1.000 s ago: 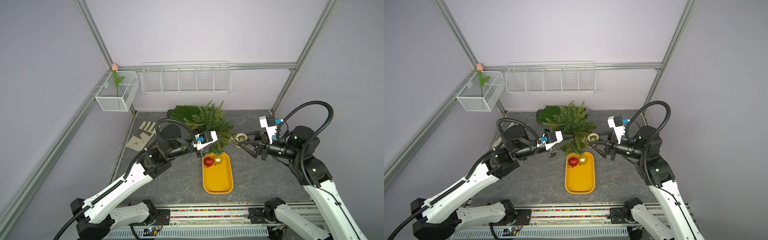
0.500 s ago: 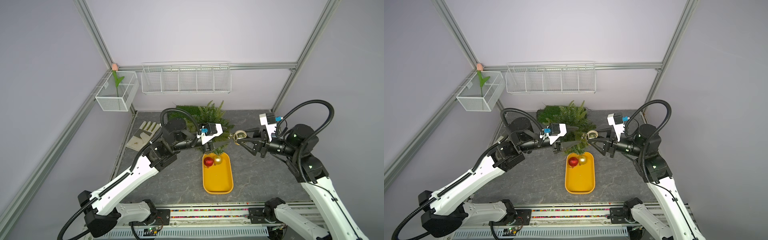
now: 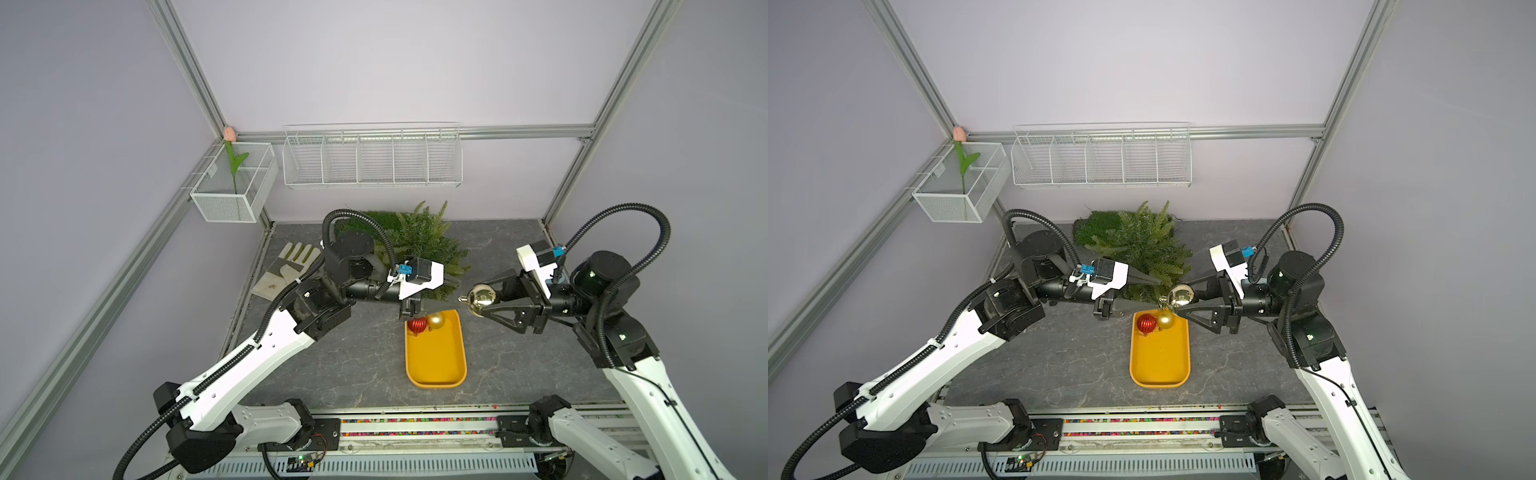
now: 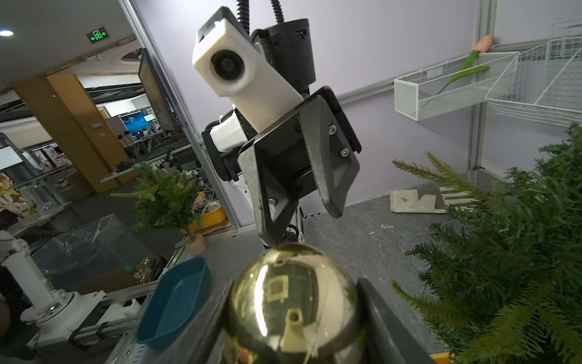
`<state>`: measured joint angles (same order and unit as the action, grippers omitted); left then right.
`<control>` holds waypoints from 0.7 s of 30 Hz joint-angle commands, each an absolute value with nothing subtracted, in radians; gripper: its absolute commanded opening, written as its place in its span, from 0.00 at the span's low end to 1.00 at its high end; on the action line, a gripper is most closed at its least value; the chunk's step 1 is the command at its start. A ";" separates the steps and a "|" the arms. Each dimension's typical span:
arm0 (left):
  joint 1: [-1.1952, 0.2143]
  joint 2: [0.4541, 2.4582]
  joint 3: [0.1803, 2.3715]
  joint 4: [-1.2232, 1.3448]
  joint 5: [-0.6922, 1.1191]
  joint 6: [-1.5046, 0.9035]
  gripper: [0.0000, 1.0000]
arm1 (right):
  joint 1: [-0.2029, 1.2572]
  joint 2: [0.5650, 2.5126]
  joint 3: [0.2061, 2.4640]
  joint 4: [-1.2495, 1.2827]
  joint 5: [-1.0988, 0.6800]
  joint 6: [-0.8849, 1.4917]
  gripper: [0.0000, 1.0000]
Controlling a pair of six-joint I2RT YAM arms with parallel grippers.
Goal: Decorate the small christmas tree with ornaments
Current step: Hang an ornament on the christmas tree.
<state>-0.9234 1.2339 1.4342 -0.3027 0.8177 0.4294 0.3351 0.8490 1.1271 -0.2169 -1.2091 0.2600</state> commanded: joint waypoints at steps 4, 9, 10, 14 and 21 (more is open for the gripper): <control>-0.927 1.235 1.482 -0.424 0.935 0.471 0.39 | 0.330 0.836 1.173 -0.305 -1.290 0.155 0.52; -0.927 1.255 1.495 -0.414 0.941 0.459 0.38 | 0.331 0.846 1.180 -0.310 -1.297 0.161 0.50; -0.927 1.256 1.496 -0.406 0.941 0.454 0.38 | 0.330 0.848 1.178 -0.314 -1.300 0.160 0.50; -0.927 1.269 1.508 -0.388 0.945 0.434 0.38 | 0.331 0.856 1.178 -0.335 -1.309 0.148 0.50; -0.927 1.306 1.538 -0.411 0.972 0.432 0.35 | 0.333 0.862 1.180 -0.370 -1.279 0.126 0.50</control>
<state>-0.9234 1.2930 1.5017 -0.3912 0.9363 0.4355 0.3351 0.8589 1.1614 -0.3443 -1.2793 0.1589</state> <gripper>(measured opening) 0.357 0.579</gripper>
